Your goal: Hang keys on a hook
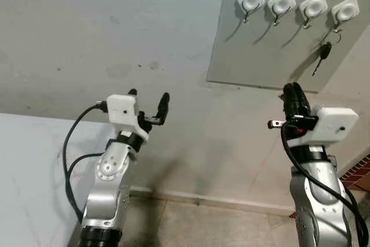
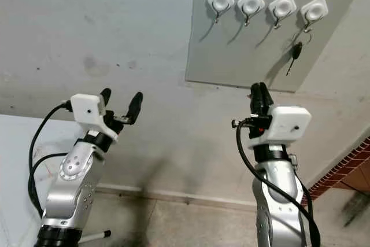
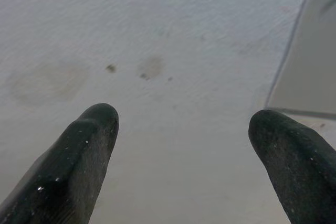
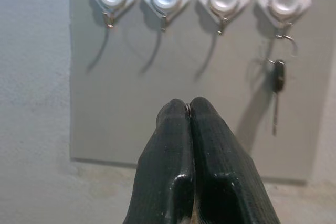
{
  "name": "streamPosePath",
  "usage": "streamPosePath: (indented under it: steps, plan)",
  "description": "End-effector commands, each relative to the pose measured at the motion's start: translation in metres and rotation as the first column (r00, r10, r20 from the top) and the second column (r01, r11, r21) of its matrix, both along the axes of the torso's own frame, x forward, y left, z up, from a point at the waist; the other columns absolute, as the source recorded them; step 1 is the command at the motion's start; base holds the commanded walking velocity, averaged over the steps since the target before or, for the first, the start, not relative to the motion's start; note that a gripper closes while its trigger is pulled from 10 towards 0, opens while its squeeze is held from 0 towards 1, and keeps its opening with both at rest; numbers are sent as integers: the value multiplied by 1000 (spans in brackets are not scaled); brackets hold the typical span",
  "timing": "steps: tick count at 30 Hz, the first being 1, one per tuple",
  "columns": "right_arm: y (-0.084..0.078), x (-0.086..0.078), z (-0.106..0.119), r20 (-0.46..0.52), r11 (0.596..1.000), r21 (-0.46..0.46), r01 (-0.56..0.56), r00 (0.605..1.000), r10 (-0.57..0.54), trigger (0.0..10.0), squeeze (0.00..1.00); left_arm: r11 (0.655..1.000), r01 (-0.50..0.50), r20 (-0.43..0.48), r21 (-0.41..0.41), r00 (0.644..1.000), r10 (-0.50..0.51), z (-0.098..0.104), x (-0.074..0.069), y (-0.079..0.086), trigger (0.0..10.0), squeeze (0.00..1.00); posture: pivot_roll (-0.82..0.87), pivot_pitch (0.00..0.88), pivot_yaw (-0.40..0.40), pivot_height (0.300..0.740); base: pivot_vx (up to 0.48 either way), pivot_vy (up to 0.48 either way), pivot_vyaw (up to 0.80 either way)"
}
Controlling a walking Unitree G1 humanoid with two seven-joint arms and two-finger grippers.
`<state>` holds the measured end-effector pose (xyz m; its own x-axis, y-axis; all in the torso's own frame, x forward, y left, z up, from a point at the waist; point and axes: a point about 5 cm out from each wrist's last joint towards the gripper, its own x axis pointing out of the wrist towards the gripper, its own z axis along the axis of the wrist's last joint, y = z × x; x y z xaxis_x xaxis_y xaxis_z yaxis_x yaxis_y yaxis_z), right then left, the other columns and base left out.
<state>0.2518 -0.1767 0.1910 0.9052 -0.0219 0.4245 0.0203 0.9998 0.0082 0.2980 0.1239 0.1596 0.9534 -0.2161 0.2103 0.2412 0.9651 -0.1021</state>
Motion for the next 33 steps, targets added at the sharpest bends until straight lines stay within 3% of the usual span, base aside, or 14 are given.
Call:
streamPosePath:
  steps: [1,10,20,24,33]
  plan:
    - [2,-4,1,-5,1000,-3,13,1000,-13,10000,0,1000,-20,-1,0,1000,20,2,-2,4,10000,0,-34,43,-53,740,0,0,0]
    - [14,-9,-8,-50,1000,-10,-15,999,15,10000,0,1000,-29,-14,6,999,29,1,-3,4,10000,0,-32,36,-55,740,0,-220,0]
    - [15,-10,-9,-58,1000,-11,-19,998,18,10000,0,1000,-25,-20,-6,999,25,1,-3,2,10000,0,-34,35,-58,740,0,-372,0]
    - [15,-9,-9,-59,1000,-15,-21,998,20,10000,0,998,-29,-31,-56,999,27,1,-3,1,10000,0,-35,36,-59,740,0,0,0]
    - [17,-7,-8,-68,998,-26,-53,996,51,10000,0,999,-17,-50,-40,999,15,1,-2,-6,10000,0,-40,40,-60,740,0,0,0]
